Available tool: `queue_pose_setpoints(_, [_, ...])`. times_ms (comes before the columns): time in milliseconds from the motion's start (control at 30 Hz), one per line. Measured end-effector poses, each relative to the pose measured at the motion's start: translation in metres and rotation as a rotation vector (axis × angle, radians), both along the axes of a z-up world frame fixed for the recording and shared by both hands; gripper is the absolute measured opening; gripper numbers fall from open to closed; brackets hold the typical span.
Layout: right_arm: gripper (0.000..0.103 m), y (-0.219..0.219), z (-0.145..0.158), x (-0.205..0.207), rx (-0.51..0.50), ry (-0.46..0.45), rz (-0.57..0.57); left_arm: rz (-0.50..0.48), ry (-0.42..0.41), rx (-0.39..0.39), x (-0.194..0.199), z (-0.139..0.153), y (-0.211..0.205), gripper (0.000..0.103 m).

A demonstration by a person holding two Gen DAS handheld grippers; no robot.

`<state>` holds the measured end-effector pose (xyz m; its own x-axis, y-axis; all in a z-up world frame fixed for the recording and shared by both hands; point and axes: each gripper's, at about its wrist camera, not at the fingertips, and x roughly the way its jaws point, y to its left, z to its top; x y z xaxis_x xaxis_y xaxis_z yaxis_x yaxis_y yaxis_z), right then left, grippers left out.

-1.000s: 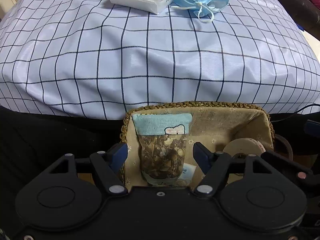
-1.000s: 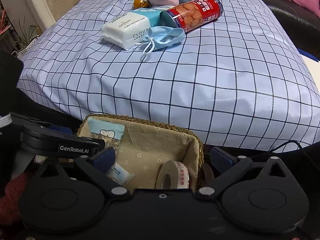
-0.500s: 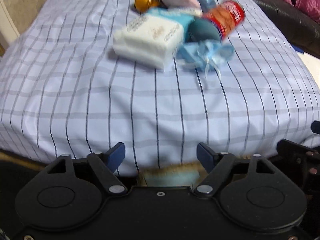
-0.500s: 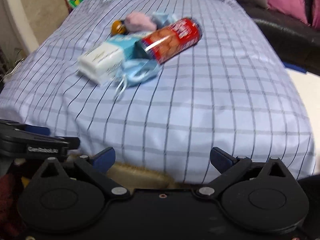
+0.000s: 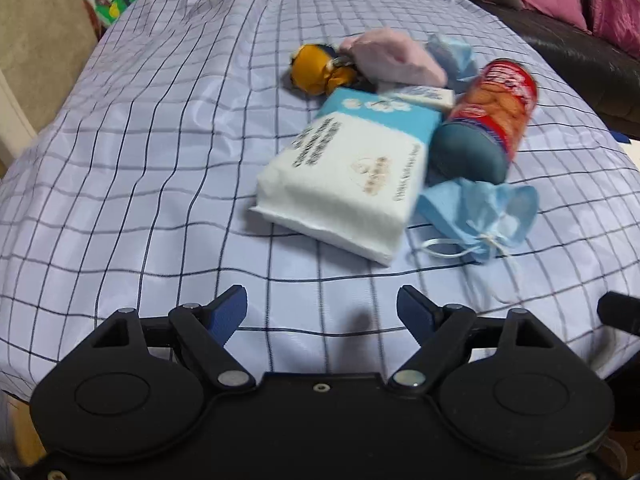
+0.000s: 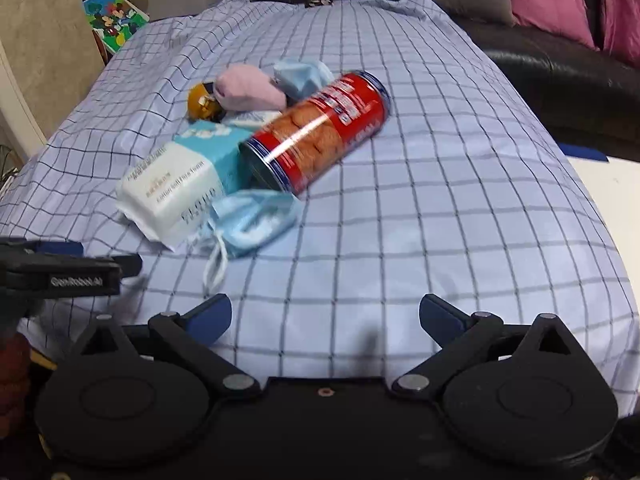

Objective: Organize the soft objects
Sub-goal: 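Move both tools back from the basket to the pile on the bed, then grasp the blue face mask with the right gripper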

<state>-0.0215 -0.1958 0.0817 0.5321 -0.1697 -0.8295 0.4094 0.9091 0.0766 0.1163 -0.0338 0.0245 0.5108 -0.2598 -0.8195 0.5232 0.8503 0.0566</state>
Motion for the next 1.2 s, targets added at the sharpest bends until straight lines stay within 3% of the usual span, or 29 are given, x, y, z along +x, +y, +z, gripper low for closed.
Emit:
queue_pose_setpoints(167, [0.101,0.011,-0.006,0.031,-0.025,-0.013,0.026,0.034,0.081,-0.042,0.014,-0.012,0.014,0.079])
queue_pose_setpoints(333, [0.101,0.024,-0.019,0.061,-0.058,0.000,0.047,0.090,0.104,-0.028,0.025,-0.019,0.023,0.079])
queue_pose_setpoints(867, [0.097,0.038,-0.062,0.123,-0.166,0.045,0.080,0.166,0.100,-0.064,0.031,-0.013,0.035,0.079])
queue_pose_setpoints(1200, [0.064,0.018,-0.068,0.123,-0.115,0.028,0.099,0.164,0.086,-0.057,0.032,-0.013,0.032,0.079])
